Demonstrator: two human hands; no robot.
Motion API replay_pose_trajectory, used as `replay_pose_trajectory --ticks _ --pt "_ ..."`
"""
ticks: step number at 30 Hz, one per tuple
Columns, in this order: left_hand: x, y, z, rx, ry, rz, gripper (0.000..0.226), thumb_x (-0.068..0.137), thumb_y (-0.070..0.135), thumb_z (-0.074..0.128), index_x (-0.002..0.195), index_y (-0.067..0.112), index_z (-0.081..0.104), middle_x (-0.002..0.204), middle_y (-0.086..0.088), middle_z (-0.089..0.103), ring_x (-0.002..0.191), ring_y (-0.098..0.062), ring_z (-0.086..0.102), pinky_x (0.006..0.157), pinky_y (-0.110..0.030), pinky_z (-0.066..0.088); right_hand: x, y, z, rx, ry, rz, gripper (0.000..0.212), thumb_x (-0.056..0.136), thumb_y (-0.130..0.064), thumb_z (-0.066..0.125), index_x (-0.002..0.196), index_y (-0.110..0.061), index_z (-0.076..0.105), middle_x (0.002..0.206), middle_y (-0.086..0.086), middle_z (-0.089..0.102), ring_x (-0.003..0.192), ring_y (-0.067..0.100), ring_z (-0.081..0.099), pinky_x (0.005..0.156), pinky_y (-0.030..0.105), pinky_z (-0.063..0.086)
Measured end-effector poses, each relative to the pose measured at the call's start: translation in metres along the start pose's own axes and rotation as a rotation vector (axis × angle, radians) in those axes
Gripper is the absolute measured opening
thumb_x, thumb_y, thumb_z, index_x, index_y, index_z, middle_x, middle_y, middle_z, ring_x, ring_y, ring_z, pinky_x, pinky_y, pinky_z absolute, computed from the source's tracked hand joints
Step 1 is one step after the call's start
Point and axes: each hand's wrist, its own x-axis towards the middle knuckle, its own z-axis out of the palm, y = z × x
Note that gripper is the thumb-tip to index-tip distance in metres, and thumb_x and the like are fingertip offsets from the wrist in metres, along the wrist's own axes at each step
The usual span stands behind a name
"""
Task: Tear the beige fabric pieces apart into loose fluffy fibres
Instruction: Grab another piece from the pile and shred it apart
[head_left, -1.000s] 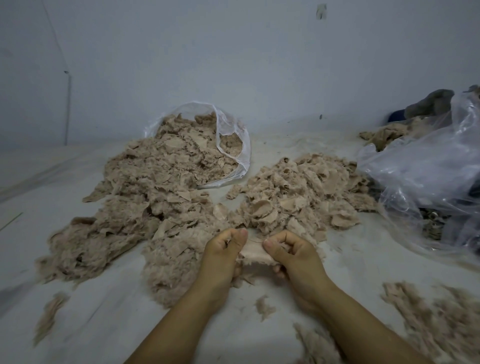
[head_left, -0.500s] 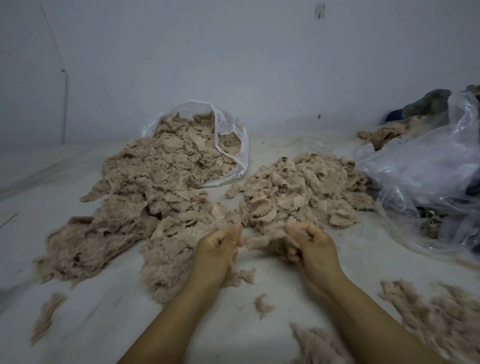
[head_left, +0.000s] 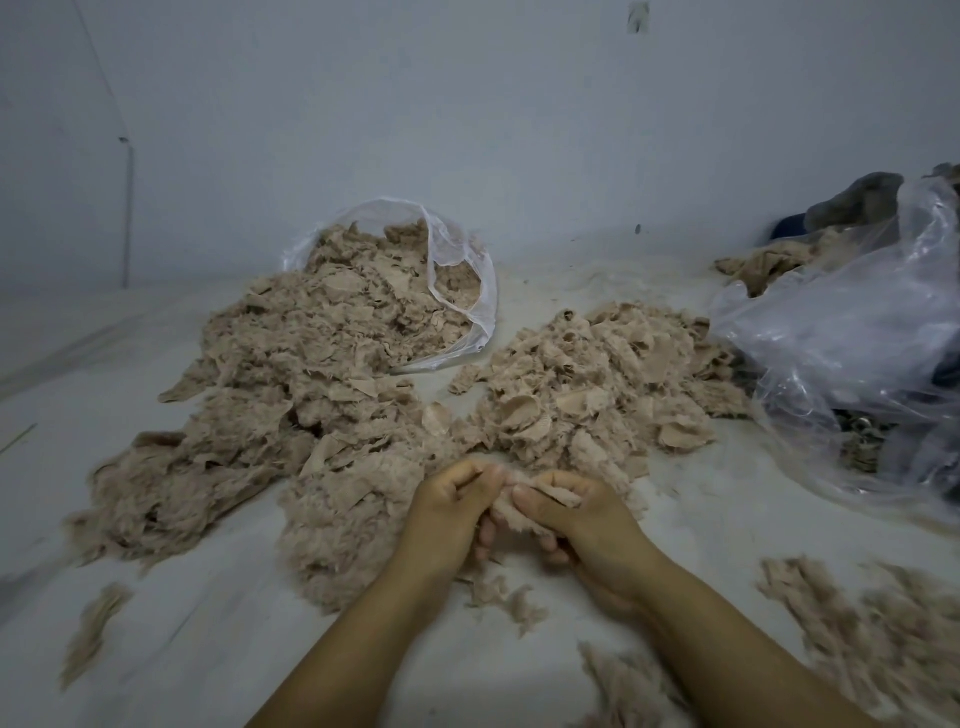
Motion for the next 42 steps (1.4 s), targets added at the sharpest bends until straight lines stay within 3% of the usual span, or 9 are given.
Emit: replay_pose_trajectory --ticks 7,11,15,18,22,23,34,39,42 --pt "0.013 0.006 -0.024 -0.24 0.296 0.002 0.031 0.096 0.019 0.049 0.065 0.013 0.048 0.052 0.0 0.038 0.035 -0.004 0.027 0.031 -0.015 0.02 -0.001 -0.006 -0.005 0.029 -0.035 0.047 0.022 0.065 -0.026 0.074 0.068 -0.011 0.058 0.053 0.001 0.048 0.041 0.008 0.035 0.038 0.017 0.025" --pt "0.003 0.007 -0.02 0.014 -0.012 -0.092 0.051 0.08 0.059 0.052 0.064 0.012 0.061 0.049 -0.001 0.05 0.037 -0.01 0.037 0.036 -0.017 0.027 0.001 -0.001 -0.003 0.039 0.035 -0.025 0.014 0.067 -0.031 0.074 0.065 -0.019 0.067 0.056 0.002 0.051 0.045 0.011 0.041 0.039 0.02 0.032" --pt "-0.005 0.001 0.001 0.166 -0.083 -0.027 0.015 0.082 0.029 0.07 0.07 0.021 0.068 0.056 0.001 0.06 0.042 -0.009 0.049 0.039 -0.019 0.039 0.001 0.006 0.001 -0.053 0.108 -0.078 0.026 0.07 -0.044 0.071 0.069 -0.018 0.066 0.052 0.003 0.051 0.044 0.013 0.042 0.04 0.023 0.034" --pt "0.002 -0.001 -0.006 0.009 -0.029 -0.088 0.029 0.087 0.006 0.063 0.06 0.017 0.06 0.057 -0.005 0.055 0.044 -0.013 0.05 0.045 -0.025 0.049 0.002 0.007 0.0 -0.088 0.181 -0.101 0.027 0.081 -0.041 0.065 0.063 -0.021 0.063 0.048 0.005 0.049 0.041 0.016 0.039 0.039 0.023 0.032" --pt "0.002 0.0 -0.011 -0.043 -0.211 -0.234 0.005 0.082 0.013 0.067 0.086 0.01 0.068 0.074 -0.006 0.067 0.065 -0.015 0.062 0.054 -0.022 0.052 0.003 0.006 -0.001 -0.069 0.188 -0.08 0.03 0.089 -0.033 0.061 0.063 -0.02 0.063 0.048 0.004 0.049 0.039 0.013 0.04 0.037 0.021 0.032" --pt "0.001 -0.002 -0.01 -0.054 -0.232 -0.23 0.018 0.08 0.02 0.069 0.094 0.01 0.07 0.082 -0.007 0.07 0.072 -0.016 0.065 0.056 -0.022 0.053 0.002 0.007 0.0 -0.101 0.178 -0.084 0.03 0.09 -0.033 0.061 0.063 -0.021 0.064 0.047 0.004 0.049 0.038 0.012 0.041 0.037 0.021 0.032" --pt "0.001 -0.002 0.0 -0.165 -0.04 -0.145 0.039 0.096 0.026 0.046 0.096 -0.005 0.068 0.09 -0.033 0.067 0.071 -0.031 0.06 0.048 -0.025 0.047 0.001 0.005 0.001 0.023 0.234 0.01 0.059 0.093 -0.055 0.043 0.059 -0.009 0.058 0.048 0.011 0.054 0.038 0.019 0.045 0.038 0.022 0.034" --pt "0.0 -0.001 -0.001 -0.08 -0.038 -0.11 0.038 0.095 0.033 0.048 0.085 0.005 0.071 0.077 -0.024 0.067 0.063 -0.025 0.06 0.047 -0.023 0.046 0.001 0.006 0.0 -0.069 0.164 -0.073 0.028 0.088 -0.036 0.061 0.064 -0.022 0.063 0.053 0.007 0.053 0.041 0.015 0.044 0.039 0.023 0.035" --pt "0.001 -0.001 -0.002 -0.012 -0.008 -0.094 0.045 0.094 0.035 0.049 0.093 -0.007 0.066 0.074 -0.023 0.06 0.054 -0.022 0.05 0.04 -0.02 0.037 0.002 0.008 -0.001 -0.023 0.184 -0.068 0.035 0.095 -0.036 0.053 0.07 -0.013 0.061 0.048 0.006 0.052 0.038 0.014 0.043 0.038 0.021 0.036"
